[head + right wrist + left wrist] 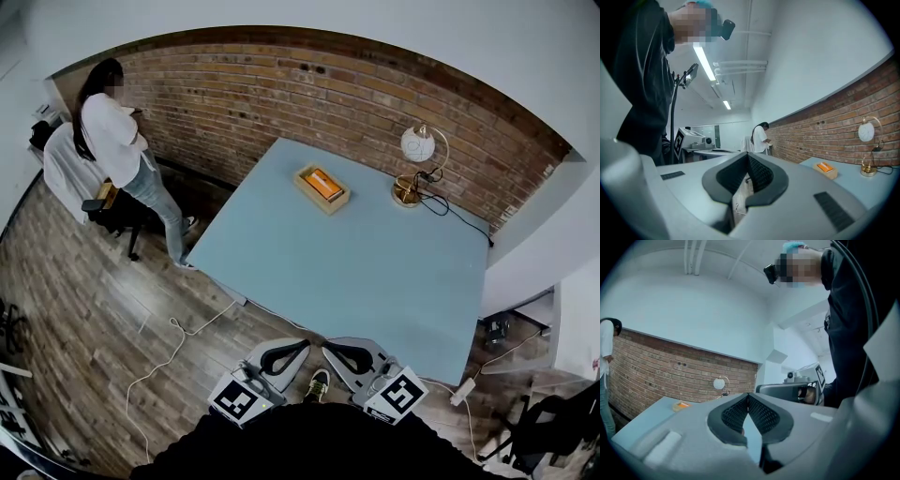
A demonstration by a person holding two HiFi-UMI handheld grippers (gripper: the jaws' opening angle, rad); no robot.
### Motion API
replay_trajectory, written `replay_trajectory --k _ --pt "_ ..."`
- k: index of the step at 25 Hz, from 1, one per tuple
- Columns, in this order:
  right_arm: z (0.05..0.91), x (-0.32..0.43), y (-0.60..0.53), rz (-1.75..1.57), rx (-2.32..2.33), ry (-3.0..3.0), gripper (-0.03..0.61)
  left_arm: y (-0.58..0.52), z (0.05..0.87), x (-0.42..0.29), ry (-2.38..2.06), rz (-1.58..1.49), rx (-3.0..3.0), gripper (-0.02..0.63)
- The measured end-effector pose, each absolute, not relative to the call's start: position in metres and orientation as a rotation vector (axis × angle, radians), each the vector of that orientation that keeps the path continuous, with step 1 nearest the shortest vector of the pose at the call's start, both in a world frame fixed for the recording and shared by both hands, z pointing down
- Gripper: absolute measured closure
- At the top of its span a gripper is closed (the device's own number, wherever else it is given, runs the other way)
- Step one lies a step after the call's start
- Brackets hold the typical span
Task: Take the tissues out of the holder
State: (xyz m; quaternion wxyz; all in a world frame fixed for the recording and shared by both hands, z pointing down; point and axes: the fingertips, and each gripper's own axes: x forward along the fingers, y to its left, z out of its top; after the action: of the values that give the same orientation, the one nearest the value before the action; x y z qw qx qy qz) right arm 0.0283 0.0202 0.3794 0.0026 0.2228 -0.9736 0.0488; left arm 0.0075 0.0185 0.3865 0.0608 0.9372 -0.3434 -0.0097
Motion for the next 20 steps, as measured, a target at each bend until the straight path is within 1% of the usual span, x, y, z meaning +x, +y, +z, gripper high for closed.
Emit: replay_trajectory --k 13,20 --pt "0.379 0.056 -0.035 0.157 0.683 -3.071 0.574 -0.033 0.385 0.035 -1.086 -0.013 2.837 0.604" --pt "0.379 0.071 -0.060 0.191 0.756 -3.067 0.574 -0.051 0.382 0.043 -1.092 0.011 2.841 0.604"
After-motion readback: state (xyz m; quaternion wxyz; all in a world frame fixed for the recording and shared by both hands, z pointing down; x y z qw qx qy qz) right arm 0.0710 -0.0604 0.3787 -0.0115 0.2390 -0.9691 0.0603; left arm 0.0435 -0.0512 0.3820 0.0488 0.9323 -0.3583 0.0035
